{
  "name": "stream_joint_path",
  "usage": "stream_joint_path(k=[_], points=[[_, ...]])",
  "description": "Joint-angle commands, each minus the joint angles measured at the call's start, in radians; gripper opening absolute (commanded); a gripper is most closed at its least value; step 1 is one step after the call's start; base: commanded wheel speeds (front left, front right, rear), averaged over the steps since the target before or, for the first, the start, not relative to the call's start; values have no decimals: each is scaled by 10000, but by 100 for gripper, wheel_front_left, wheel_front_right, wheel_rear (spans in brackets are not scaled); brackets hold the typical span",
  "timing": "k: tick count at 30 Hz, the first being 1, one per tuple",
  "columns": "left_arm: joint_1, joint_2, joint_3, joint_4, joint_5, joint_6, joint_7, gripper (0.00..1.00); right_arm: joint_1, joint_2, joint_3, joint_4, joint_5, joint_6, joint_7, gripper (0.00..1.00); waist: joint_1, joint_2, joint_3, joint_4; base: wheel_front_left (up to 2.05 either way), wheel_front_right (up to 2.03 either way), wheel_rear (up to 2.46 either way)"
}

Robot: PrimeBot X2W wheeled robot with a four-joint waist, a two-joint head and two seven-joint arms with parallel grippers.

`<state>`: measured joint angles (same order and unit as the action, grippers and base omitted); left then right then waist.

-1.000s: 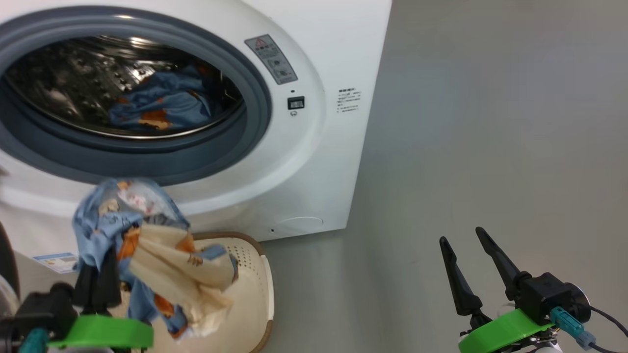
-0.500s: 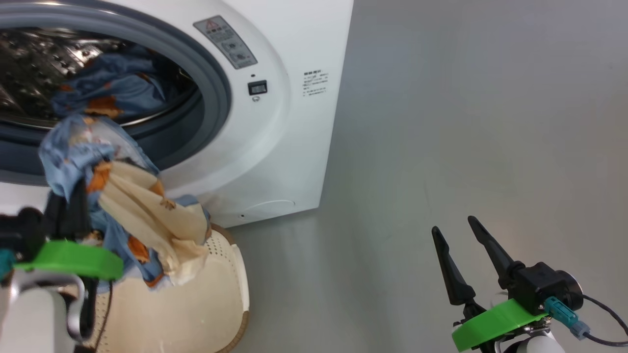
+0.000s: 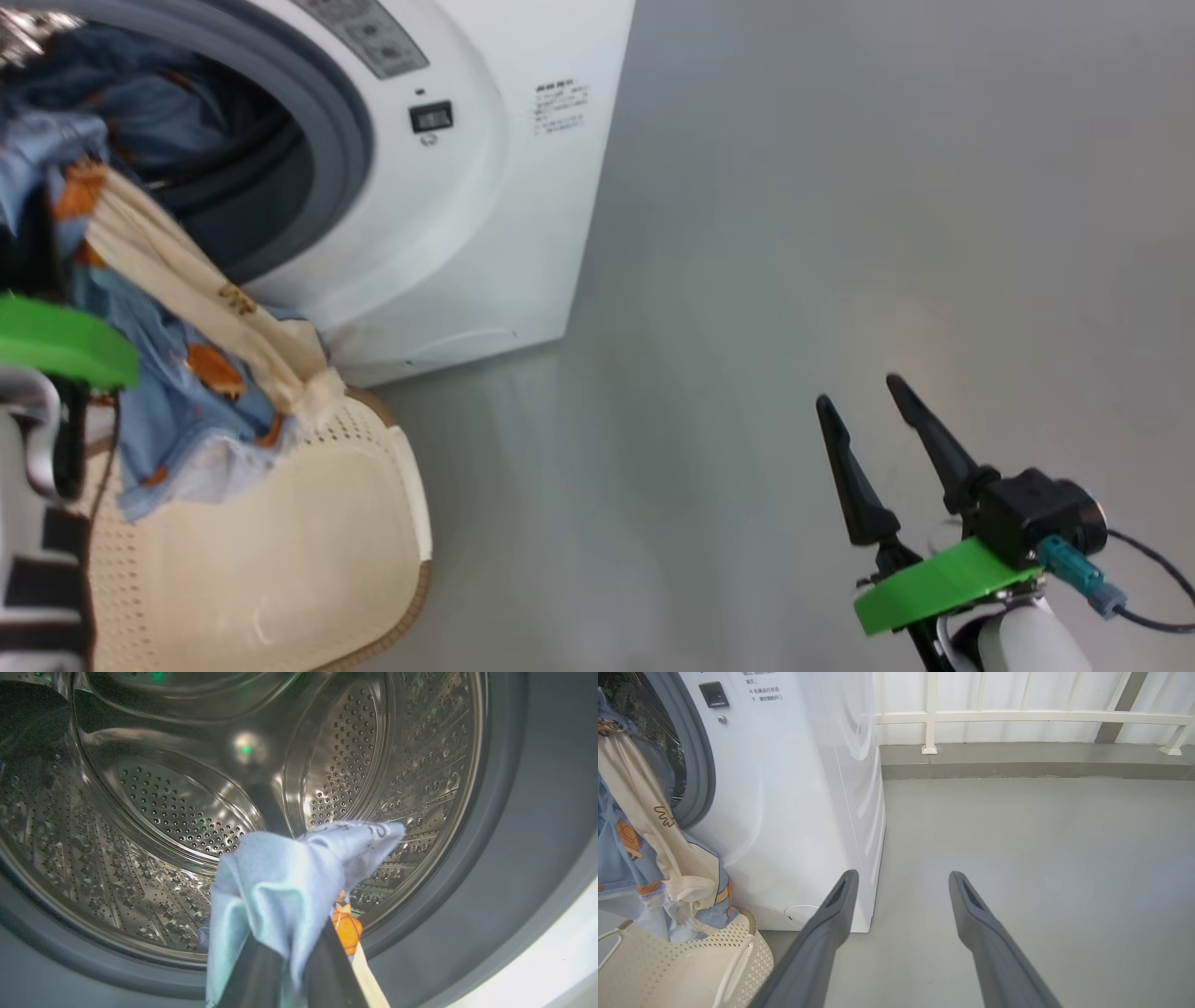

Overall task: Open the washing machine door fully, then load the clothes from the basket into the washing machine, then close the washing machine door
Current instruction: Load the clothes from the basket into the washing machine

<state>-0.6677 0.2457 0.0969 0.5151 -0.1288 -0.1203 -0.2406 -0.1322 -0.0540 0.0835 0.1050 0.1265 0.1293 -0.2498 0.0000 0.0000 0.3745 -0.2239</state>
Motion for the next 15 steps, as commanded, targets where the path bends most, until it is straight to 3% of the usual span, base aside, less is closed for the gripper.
stream_joint_path(k=[1, 15], points=[[-612, 608, 180, 58, 25, -21, 74, 0, -221, 28, 257, -298, 156, 14, -119, 100, 0, 0, 545, -298, 0, 0, 0], [-3220, 1140, -254, 1799, 277, 101, 424, 0, -560, 36, 493, -453, 748, 14, -120, 100, 0, 0, 2157, -699, 0, 0, 0]])
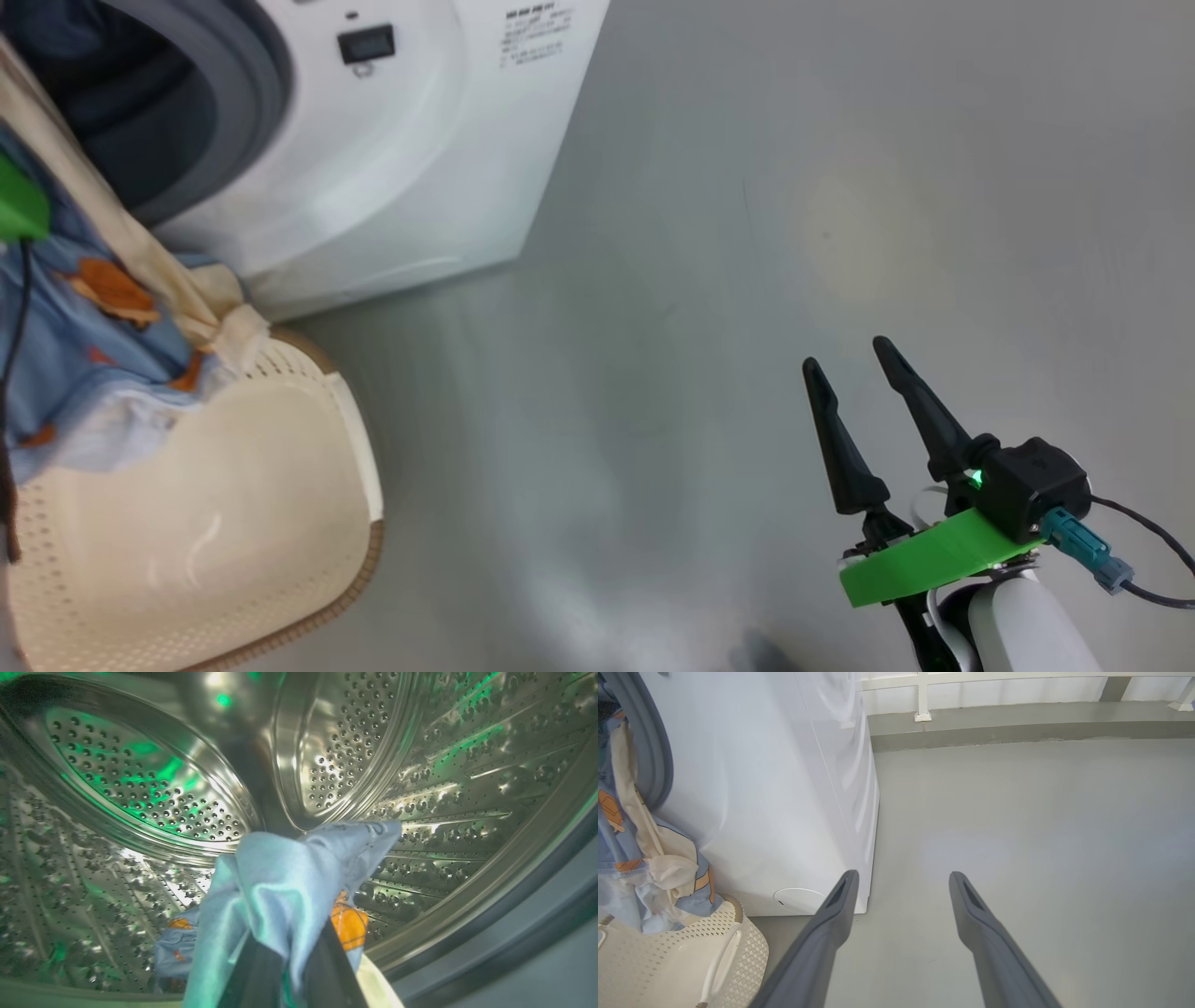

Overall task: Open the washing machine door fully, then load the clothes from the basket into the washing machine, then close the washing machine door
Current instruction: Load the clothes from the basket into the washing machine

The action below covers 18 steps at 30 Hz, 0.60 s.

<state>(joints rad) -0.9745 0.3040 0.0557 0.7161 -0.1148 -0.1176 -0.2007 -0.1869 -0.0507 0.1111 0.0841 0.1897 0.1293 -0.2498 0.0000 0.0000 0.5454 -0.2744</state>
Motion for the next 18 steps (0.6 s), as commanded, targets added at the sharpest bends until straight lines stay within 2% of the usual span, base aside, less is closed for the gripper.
stream_joint_path(k=[1, 18], points=[[-332, 589, 93, -133, 183, 73, 26, 0, -42, 3, 245, -245, 175, 14, -120, 100, 0, 0, 557, -220, 0, 0, 0], [-3080, 1231, -639, 1129, 709, 205, 273, 0, -375, 4, 673, -198, 692, 14, -120, 100, 0, 0, 1569, -399, 0, 0, 0]])
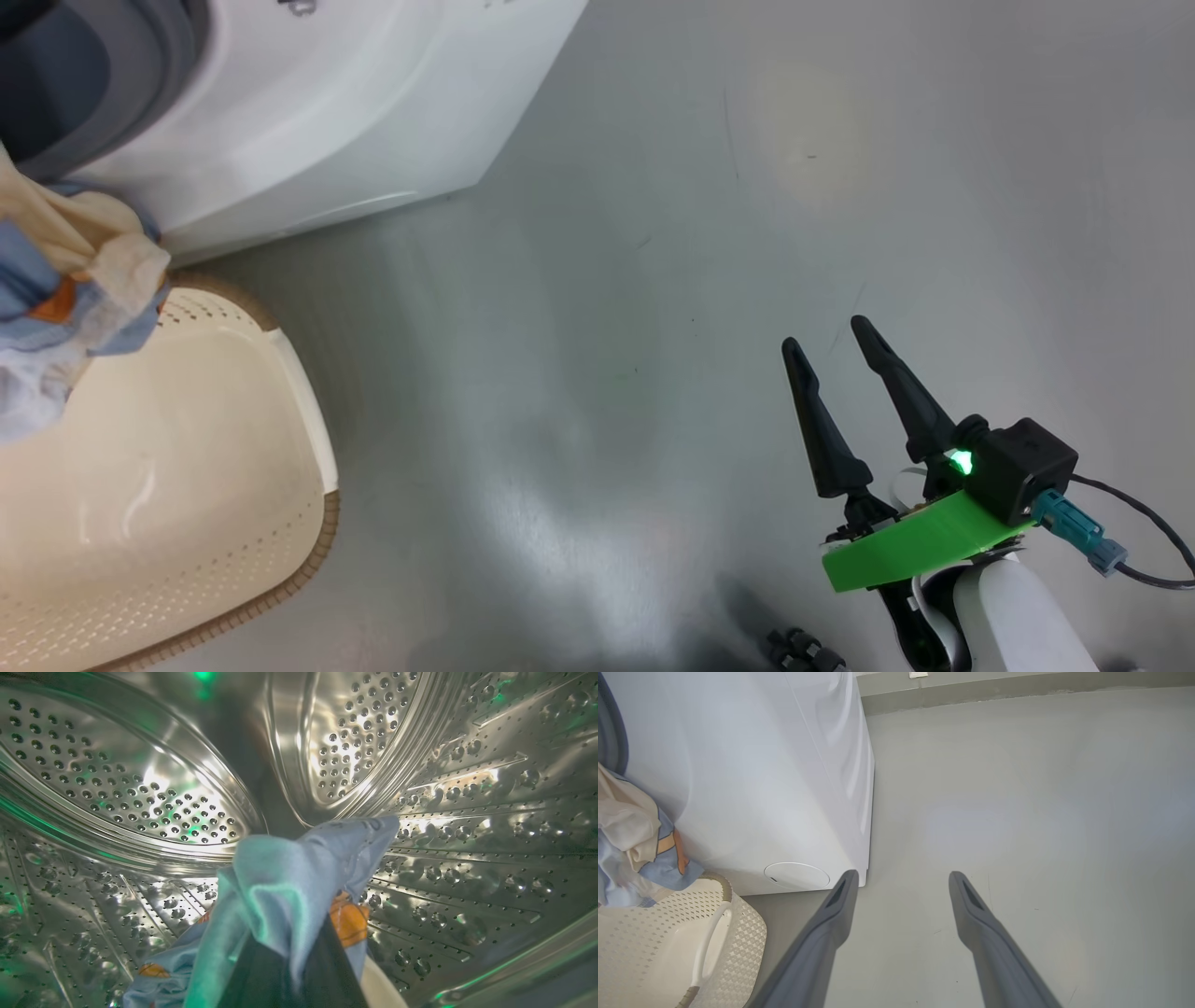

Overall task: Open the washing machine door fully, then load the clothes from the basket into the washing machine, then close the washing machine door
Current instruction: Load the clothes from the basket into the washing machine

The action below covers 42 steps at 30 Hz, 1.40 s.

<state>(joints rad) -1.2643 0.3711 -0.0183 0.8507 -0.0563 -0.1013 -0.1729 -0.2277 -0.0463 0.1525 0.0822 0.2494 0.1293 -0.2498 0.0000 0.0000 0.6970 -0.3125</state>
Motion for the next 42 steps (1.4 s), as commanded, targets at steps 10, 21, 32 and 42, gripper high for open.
stream_joint_path(k=[10, 21, 32, 42], points=[[-971, 494, 11, 811, -198, -33, 771, 0, -48, -40, 370, -92, 190, 14, -120, 100, 0, 0, 321, 89, 0, 0, 0], [-1750, 508, -695, 1141, 118, -1, 646, 0, -52, -40, 417, -138, 223, 14, -120, 100, 0, 0, 492, 131, 0, 0, 0], [-1843, 482, -1281, -357, 630, 554, -880, 0, -208, -39, 638, -121, 396, 14, -120, 100, 0, 0, 670, -7, 0, 0, 0], [-1209, 372, -864, 50, -117, 617, -887, 100, -269, -39, 593, 24, 447, 14, -120, 100, 0, 0, 480, 162, 0, 0, 0]])
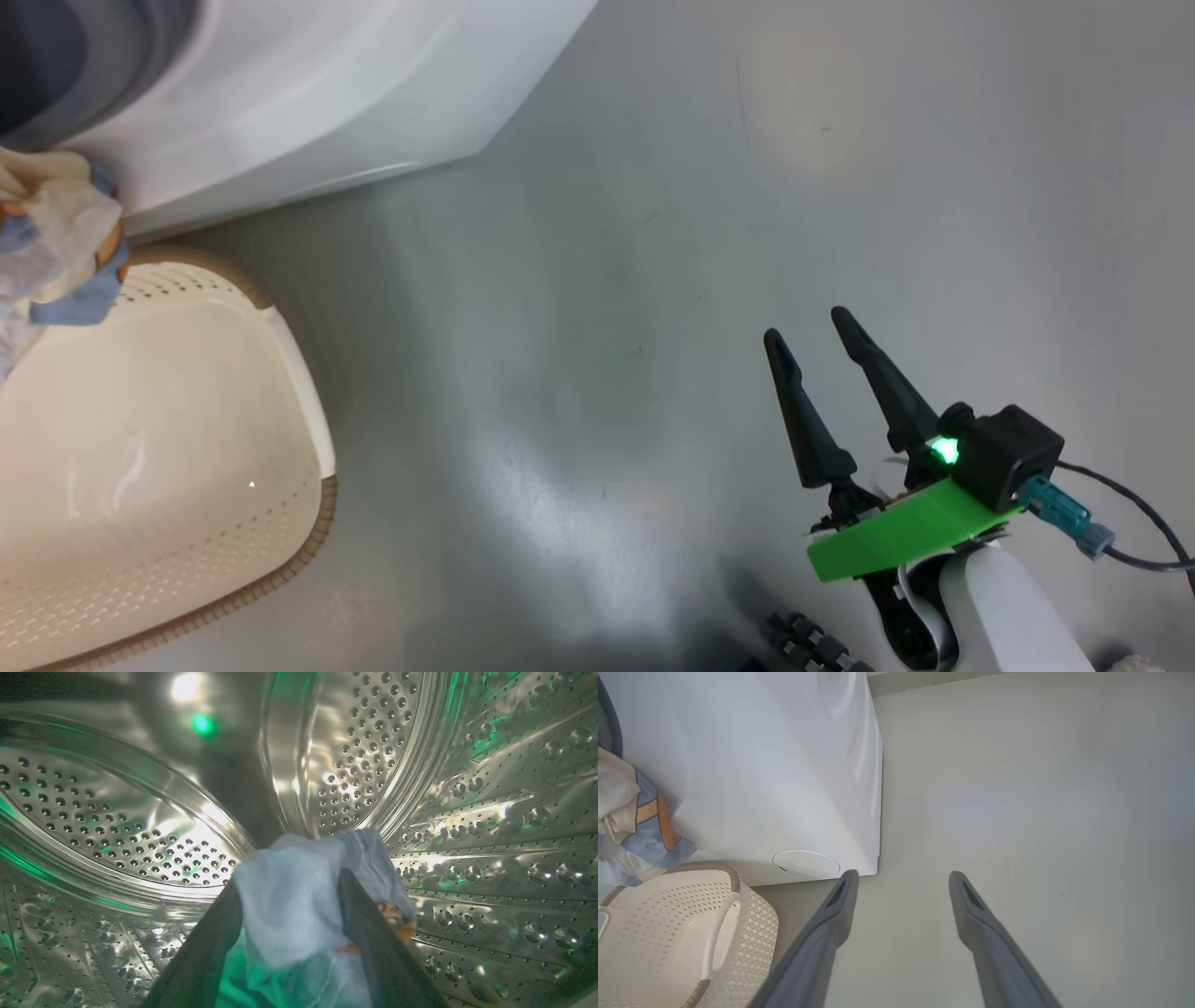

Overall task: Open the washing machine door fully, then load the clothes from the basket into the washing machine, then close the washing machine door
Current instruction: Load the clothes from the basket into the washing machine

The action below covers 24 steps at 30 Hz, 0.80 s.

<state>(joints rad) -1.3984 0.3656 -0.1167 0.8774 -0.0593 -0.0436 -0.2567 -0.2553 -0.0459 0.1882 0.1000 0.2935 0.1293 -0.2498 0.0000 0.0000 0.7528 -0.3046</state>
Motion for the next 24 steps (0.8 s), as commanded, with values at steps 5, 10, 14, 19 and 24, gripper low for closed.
stream_joint_path(k=[5, 10, 14, 19, 24], points=[[444, 332, 280, -272, -326, 116, -50, 100, -18, -43, 158, -115, -65, 14, -120, 100, 0, 0, -322, 257, 0, 0, 0], [844, 196, 424, -346, -549, 137, -50, 100, -2, -43, 62, -97, -142, 14, -120, 100, 0, 0, -606, 462, 0, 0, 0], [1192, -5, 496, -486, -697, 155, -50, 100, 9, -43, -25, -87, -193, 14, -120, 100, 0, 0, -800, 652, 0, 0, 0], [1599, -272, 609, -978, -910, 72, -50, 100, 7, -43, -133, -77, -289, 14, -120, 100, 0, 0, -965, 910, 0, 0, 0], [2012, -424, 598, -1355, -939, 20, -51, 100, 38, -43, -187, -68, -334, 14, -120, 100, 0, 0, -1094, 1076, 0, 0, 0]])
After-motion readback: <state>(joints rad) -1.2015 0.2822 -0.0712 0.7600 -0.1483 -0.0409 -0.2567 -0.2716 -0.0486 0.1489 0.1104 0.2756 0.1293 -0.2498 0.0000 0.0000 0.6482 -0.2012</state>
